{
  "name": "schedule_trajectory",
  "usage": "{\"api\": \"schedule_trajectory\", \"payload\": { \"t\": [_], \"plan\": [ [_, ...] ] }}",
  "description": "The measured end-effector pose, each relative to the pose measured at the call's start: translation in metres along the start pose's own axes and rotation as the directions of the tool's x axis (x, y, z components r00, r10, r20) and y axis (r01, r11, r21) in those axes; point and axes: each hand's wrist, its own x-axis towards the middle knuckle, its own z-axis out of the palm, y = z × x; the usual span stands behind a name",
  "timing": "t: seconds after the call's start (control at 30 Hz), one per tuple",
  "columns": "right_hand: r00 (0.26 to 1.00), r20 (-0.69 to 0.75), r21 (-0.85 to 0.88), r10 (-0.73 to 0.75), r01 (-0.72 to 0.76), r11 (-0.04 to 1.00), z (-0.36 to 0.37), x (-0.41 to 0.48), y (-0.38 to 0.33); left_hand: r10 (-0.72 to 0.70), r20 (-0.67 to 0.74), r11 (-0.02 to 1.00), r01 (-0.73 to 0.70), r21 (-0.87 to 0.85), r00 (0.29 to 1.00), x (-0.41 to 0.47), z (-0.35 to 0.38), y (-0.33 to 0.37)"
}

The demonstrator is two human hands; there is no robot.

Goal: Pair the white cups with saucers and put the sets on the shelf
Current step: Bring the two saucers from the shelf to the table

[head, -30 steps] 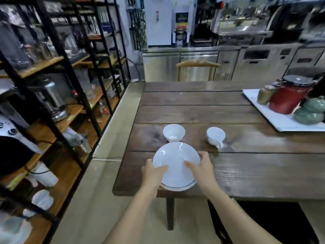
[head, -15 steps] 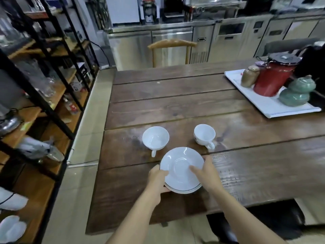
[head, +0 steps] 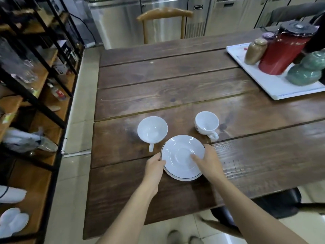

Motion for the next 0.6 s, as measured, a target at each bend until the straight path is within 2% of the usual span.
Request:
{"api": "schedule_trajectory", "payload": {
  "t": [0.13, 0.27, 0.33, 0.47, 0.6],
  "plan": [
    [0.998, -0.046, -0.142, -0.031, 0.024, 0.990, 0.006, 0.001, 0.001, 0.057, -0.028, 0.994, -0.054, 0.098, 0.998, 0.002, 0.004, 0.002],
    [0.990, -0.137, -0.212, -0.044, 0.014, 0.977, 0.011, 0.001, 0.000, 0.162, -0.119, 0.898, -0.097, 0.429, 0.980, 0.005, 0.010, -0.002],
    [0.979, -0.200, -0.236, -0.040, -0.009, 0.972, 0.012, 0.001, -0.001, 0.212, -0.172, 0.851, -0.095, 0.517, 0.962, 0.006, 0.011, -0.005],
    [0.972, -0.232, -0.276, 0.022, -0.088, 0.957, 0.010, 0.003, -0.006, 0.179, -0.188, 0.837, -0.050, 0.545, 0.966, 0.007, 0.012, -0.002],
    [0.980, -0.166, -0.354, 0.109, -0.163, 0.921, 0.005, 0.008, -0.010, 0.103, -0.232, 0.852, 0.034, 0.523, 0.967, 0.010, 0.015, 0.005]
  ]
}}
